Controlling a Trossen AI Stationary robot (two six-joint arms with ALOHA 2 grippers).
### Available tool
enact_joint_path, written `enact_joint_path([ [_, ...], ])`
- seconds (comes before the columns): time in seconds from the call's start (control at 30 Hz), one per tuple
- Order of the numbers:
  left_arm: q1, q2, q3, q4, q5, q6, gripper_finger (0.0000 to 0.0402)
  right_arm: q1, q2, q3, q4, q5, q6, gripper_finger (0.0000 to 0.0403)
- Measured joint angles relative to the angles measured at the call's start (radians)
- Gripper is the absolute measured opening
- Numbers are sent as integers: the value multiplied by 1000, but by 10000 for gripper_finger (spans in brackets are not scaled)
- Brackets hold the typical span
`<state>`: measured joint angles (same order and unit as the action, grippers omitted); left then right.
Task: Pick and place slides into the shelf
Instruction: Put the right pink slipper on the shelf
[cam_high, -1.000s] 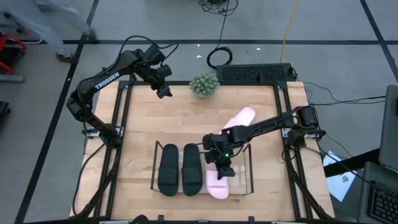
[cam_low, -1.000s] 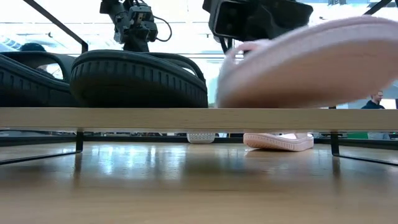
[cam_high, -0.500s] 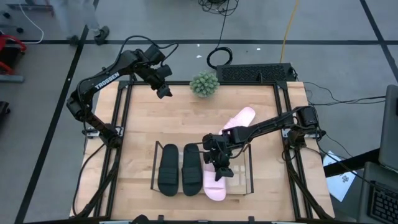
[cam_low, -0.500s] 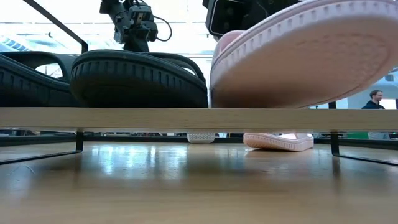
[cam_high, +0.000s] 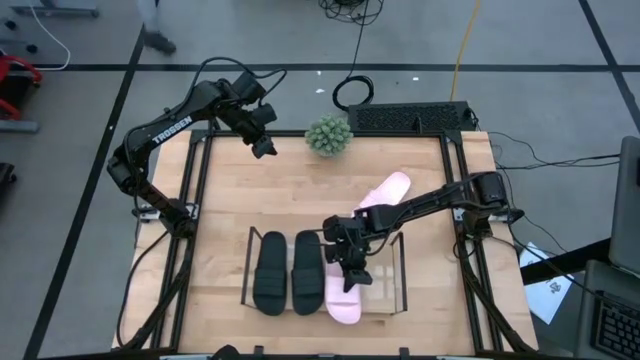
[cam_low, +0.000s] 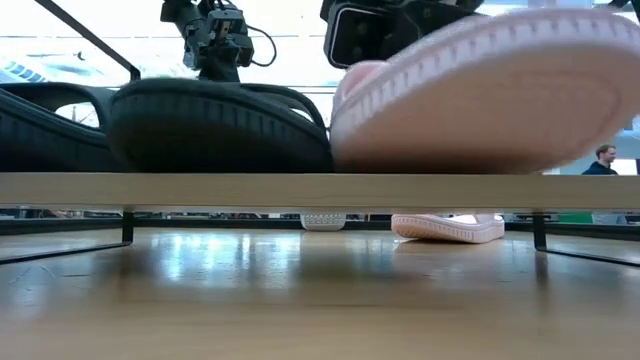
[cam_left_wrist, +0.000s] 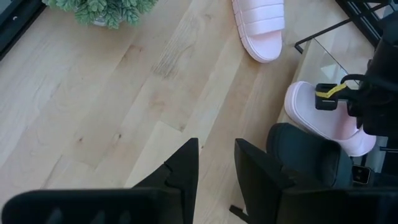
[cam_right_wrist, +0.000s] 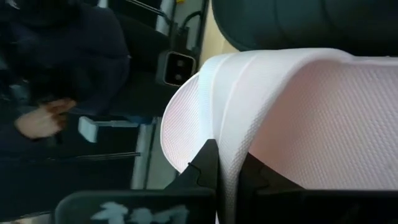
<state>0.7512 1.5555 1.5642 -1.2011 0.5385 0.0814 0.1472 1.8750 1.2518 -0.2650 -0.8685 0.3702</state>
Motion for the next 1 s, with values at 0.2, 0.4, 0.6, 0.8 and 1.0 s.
enact_joint_path([
  [0.2, 0, 0, 0, 0, 0, 0, 104, -3, 9, 0, 39, -24, 16, 2],
  [0.4, 0, 0, 0, 1, 0, 11, 104, -6, 12, 0, 78, -26, 44, 2],
  [0.6, 0, 0, 0, 1, 0, 18, 104, -8, 12, 0, 83, -22, 53, 2],
  [0.8, 0, 0, 0, 1, -1, 19, 104, -9, 12, 3, 81, 0, 64, 2],
  [1.0, 0, 0, 0, 2, -2, 19, 104, -10, 13, 12, 59, 13, 54, 2],
])
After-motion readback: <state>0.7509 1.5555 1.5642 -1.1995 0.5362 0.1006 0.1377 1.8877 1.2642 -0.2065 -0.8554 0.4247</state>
